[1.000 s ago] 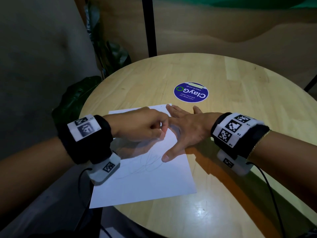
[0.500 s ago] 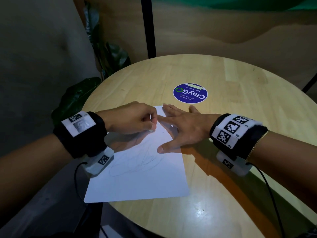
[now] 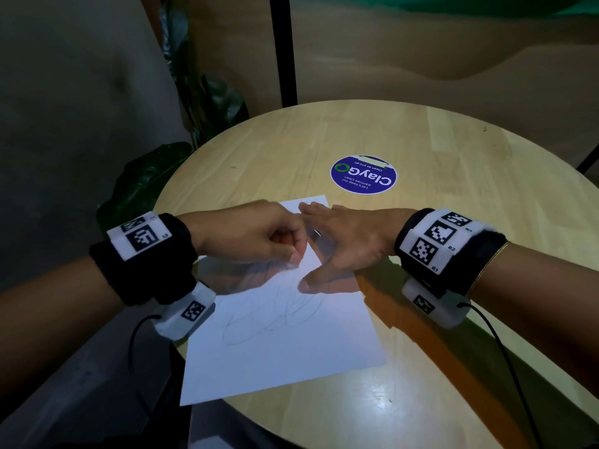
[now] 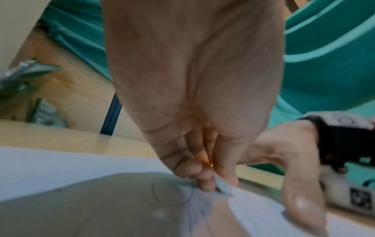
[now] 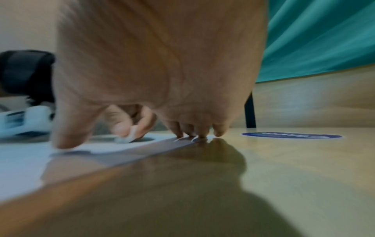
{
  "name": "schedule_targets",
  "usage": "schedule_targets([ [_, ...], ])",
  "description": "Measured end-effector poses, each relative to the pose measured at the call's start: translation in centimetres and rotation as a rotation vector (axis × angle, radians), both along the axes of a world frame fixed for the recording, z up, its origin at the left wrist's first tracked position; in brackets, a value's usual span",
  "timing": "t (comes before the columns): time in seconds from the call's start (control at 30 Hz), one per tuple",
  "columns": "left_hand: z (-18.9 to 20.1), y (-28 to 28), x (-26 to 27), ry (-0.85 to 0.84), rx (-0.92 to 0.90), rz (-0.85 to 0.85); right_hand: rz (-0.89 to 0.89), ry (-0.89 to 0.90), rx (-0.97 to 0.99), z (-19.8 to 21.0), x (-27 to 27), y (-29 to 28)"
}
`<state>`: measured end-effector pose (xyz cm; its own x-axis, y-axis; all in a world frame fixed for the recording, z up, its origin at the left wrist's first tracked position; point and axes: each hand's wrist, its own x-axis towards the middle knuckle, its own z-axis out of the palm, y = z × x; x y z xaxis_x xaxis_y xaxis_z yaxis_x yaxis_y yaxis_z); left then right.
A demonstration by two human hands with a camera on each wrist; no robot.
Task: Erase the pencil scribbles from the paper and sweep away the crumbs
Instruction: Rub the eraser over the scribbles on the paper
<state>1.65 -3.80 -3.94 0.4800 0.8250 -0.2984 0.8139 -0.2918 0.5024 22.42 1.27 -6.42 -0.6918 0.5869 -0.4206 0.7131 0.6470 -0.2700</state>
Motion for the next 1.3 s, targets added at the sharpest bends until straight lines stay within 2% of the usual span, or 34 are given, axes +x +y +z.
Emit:
schedule_targets([
  [0.07, -0.1, 0.3, -0.2, -0.008, 0.062, 0.034, 0.030, 0.031, 0.050, -0.3, -0.6, -0.7],
  [0.2, 0.1, -0.1, 0.6, 0.023, -0.060, -0.070, -0.002, 0.062, 0.047, 0.1, -0.4, -1.0],
  [0.33, -0.1, 0.8, 0.0, 0.038, 0.157, 0.036, 0.003, 0.090, -0.022, 0.8, 0.7, -0.4],
  [0.5, -0.1, -0.1, 1.0, 0.021, -0.050, -0.048, -0.017, 0.063, 0.010, 0.6, 0.8, -0.4],
  [0.63, -0.1, 0.5, 0.8, 0.035, 0.102, -0.002, 0.011, 0.079, -0.010, 0.3, 1.1, -0.6],
  [0.77, 0.6, -0.1, 1.4, 0.037, -0.132, -0.101, -0.004, 0.068, 0.017, 0.1, 1.0, -0.6],
  [0.8, 0.7, 0.0, 1.5, 0.043, -0.119, -0.096, -0.001, 0.071, 0.014, 0.0, 0.9, -0.5],
  [0.9, 0.2, 0.3, 1.6, 0.058, 0.073, -0.058, 0.011, 0.083, -0.027, -0.2, 0.8, -0.3],
  [1.07, 0.5, -0.5, 2.0, 0.031, -0.076, -0.113, 0.009, 0.039, 0.005, -0.1, 0.9, -0.6],
  [1.17, 0.1, 0.1, 1.7, 0.053, 0.127, -0.077, 0.015, 0.077, -0.037, -0.2, 0.7, -0.4],
  [1.2, 0.0, 0.1, 1.7, 0.050, 0.135, -0.080, 0.021, 0.073, -0.044, -0.3, 0.7, -0.4],
  [1.3, 0.5, -0.6, 2.0, 0.049, -0.071, -0.137, 0.002, 0.033, -0.017, 0.1, 0.9, -0.7],
])
